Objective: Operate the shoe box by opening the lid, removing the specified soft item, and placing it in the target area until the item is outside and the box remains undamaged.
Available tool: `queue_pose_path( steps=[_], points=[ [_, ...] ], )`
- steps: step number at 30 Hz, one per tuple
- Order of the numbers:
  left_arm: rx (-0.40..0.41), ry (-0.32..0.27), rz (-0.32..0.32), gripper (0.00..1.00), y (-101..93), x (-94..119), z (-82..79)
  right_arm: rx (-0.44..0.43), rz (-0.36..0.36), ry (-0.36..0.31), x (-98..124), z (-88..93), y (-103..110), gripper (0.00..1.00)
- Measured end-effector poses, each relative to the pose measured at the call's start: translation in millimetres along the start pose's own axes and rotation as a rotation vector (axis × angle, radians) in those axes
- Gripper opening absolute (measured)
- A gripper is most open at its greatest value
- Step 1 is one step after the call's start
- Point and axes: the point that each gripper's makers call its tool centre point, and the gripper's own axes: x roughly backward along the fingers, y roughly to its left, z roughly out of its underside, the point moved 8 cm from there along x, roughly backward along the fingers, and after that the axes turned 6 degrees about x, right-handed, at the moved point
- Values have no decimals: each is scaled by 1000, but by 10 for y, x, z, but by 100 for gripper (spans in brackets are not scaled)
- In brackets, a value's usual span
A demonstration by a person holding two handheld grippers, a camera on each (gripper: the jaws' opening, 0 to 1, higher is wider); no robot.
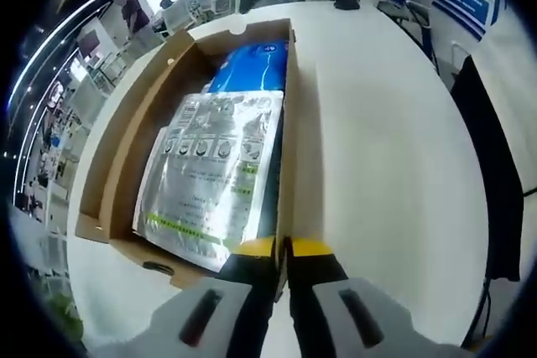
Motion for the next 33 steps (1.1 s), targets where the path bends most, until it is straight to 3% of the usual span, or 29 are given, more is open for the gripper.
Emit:
queue_pose_path(
  steps=[3, 5, 6, 7, 8, 9, 10, 11, 12, 13, 15, 17, 19, 21, 24, 28, 33],
  points=[
    [-1, 1, -5, 3, 8, -1, 1, -159, -23, -11, -58, 17, -67, 24],
    [5, 4, 6, 3, 26, -4, -1, -320, -65, -51, -90, -8, -126, 31],
    [5, 4, 8, 3, 24, -1, -3, -398, -50, -55, -105, -12, -171, 37],
    [4, 4, 10, 3, 21, -1, -5, -478, -31, -21, -126, 16, -252, 41],
    [4, 4, 10, 3, 22, -1, -5, -502, -30, -16, -132, 24, -267, 42],
    [3, 5, 12, 3, 22, -4, -4, -613, -70, -37, -148, 23, -277, 37],
    [3, 7, 13, 3, 22, -5, -5, -669, -104, -46, -157, 18, -294, 30],
    [3, 7, 12, 3, 21, -6, -6, -758, -121, -9, -169, 56, -324, 24],
    [-6, 10, 7, 3, 13, -7, -8, -783, -134, -14, -186, 55, -337, 22],
    [-22, 11, -2, 3, 3, -8, -9, -751, -147, -25, -216, 55, -358, 24],
    [-28, 11, -10, 3, -5, -7, -7, -685, -90, 9, -267, 80, -386, 30],
    [-13, 10, -3, 3, 15, -7, -8, -645, -43, 17, -318, 88, -449, 28],
    [-10, 10, 0, 3, 23, -8, -8, -643, -49, 17, -334, 88, -455, 27],
    [-3, 11, 3, 3, 21, -10, -7, -716, -77, 46, -359, 124, -454, 27],
    [-22, 7, -4, 3, 3, -8, -6, -774, -93, 5, -363, 119, -459, 29],
    [-17, 7, 0, 3, 19, -3, -11, -766, -71, 27, -407, 123, -570, 28],
    [-10, 5, 8, 3, 21, -5, -10, -767, -71, 48, -482, 162, -561, 26]
  ],
)
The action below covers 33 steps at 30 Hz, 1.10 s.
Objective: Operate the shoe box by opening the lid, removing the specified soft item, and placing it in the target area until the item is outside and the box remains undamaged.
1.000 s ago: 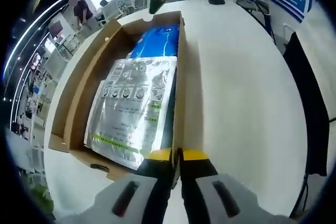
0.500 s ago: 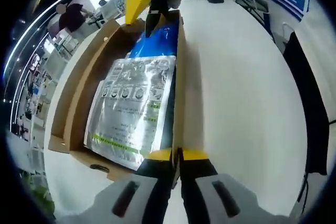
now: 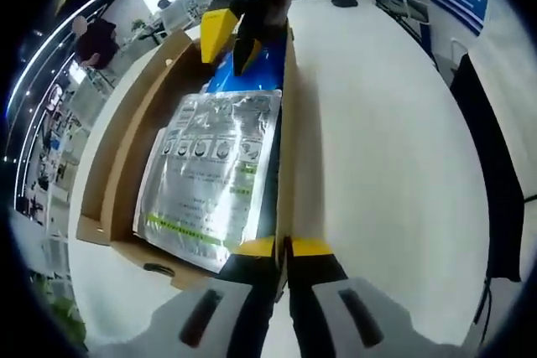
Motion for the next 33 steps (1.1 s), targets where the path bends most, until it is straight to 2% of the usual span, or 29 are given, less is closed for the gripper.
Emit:
queue_pose_path(
  steps=[2, 6, 10, 13, 16, 18, 20, 21, 22, 25, 28, 30, 31, 33],
  points=[
    [-1, -2, -3, 3, -3, 0, 1, -1, 29, 17, -40, -2, -19, 22],
    [-3, -2, -7, 3, -5, 3, 0, 8, 44, 43, -95, 1, 4, 17],
    [1, -1, -7, 3, -6, 5, -2, 2, 40, 60, -147, -21, 3, 15],
    [4, -2, -9, 3, -6, 5, -2, 31, 34, 75, -187, -26, -17, 11],
    [5, -2, -14, 3, -10, 6, -2, -8, 11, 67, -208, -53, -81, 8],
    [7, -3, -13, 3, -9, 5, -2, 59, 0, 75, -226, -59, -73, 8],
    [7, -2, -13, 3, -9, 6, -4, 80, -14, 81, -246, -54, -36, 9],
    [9, -2, -11, 3, -10, 6, -5, 137, -10, 71, -248, -60, -34, 9],
    [9, -3, -12, 3, -11, 7, -5, 148, -12, 67, -240, -59, -25, 9],
    [11, -1, -14, 3, -12, 6, -7, 87, -68, 54, -190, -65, 8, 8],
    [14, 1, -11, 3, -9, 5, -8, 89, -135, 45, -125, -90, 47, 2],
    [16, 1, -10, 3, -6, 5, -7, 94, -200, 41, -95, -89, 130, 1],
    [18, 1, -10, 3, -4, 4, -9, 79, -247, 66, -88, -48, 213, 1],
    [18, 2, -9, 3, -8, 5, -8, 104, -242, 75, -113, -32, 280, 2]
  ],
)
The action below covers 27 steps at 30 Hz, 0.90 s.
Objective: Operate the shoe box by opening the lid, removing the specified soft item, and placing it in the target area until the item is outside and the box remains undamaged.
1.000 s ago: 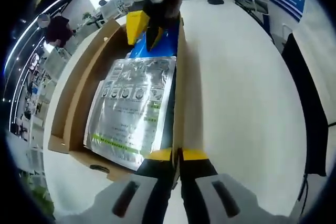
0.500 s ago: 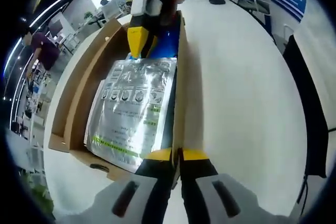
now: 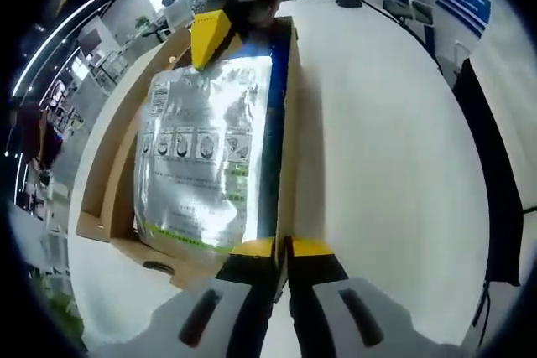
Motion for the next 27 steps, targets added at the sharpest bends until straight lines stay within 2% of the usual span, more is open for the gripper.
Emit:
queue_pose_path(
  steps=[2, 3, 4, 5, 7, 11, 14, 19, 22, 24, 27],
  points=[
    [-1, 0, 1, 3, 4, -1, 2, 58, 31, 16, -78, 16, 81, 6],
    [0, 0, 2, 3, 4, -1, 2, 84, 97, 13, -123, 1, 71, 8],
    [-1, -1, 2, 3, 5, -1, 2, 113, 111, 0, -154, -14, 87, 10],
    [-3, -1, 3, 3, 7, -1, 2, 130, 95, 8, -169, -8, 117, 9],
    [-5, -3, 4, 3, 8, 0, 2, 99, 80, 20, -227, -2, 188, 9],
    [-7, -5, 3, 3, 7, 0, 4, 118, 68, 32, -346, -24, 317, 11],
    [-9, -9, -1, 3, 6, -1, 6, 127, 101, 49, -440, -101, 267, 9],
    [-10, -10, 2, 3, 7, 1, 7, 111, 104, 67, -521, -77, 256, 9],
    [-10, -11, 1, 3, 4, 1, 7, 92, 118, 77, -528, -55, 211, 7],
    [-10, -11, 1, 3, 4, 0, 7, 104, 128, 79, -523, -68, 191, 1],
    [-9, -10, 2, 3, 6, -2, 6, 101, 141, 87, -520, -84, 185, 1]
  ],
)
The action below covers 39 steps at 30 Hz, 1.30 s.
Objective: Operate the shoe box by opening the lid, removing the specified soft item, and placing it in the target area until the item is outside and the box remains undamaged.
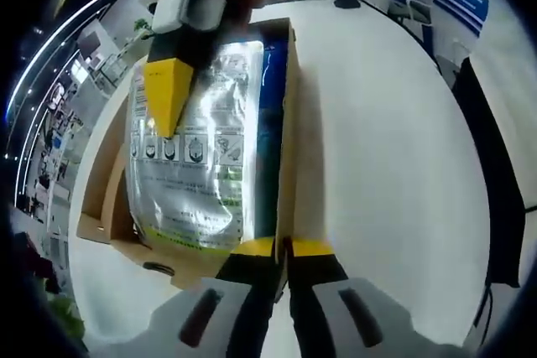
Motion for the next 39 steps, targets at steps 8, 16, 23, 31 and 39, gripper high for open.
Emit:
queue_pose_path(
  steps=[8, 16, 23, 31, 39],
  points=[
    [3, 0, -8, 3, -10, 0, -1, 31, 4, 3, 66, -31, 88, 0],
    [9, -11, -4, 3, -2, 6, 6, 5, -37, -49, 314, -108, 230, 0],
    [7, 1, -3, 3, -9, 9, -1, -8, -17, -54, 486, -74, 225, 0],
    [12, 0, -6, 3, -6, 7, 2, -46, -32, -95, 725, 25, 102, 0],
    [5, -1, -6, 3, -13, 6, 5, -46, -65, -126, 893, 32, 232, 0]
  ],
)
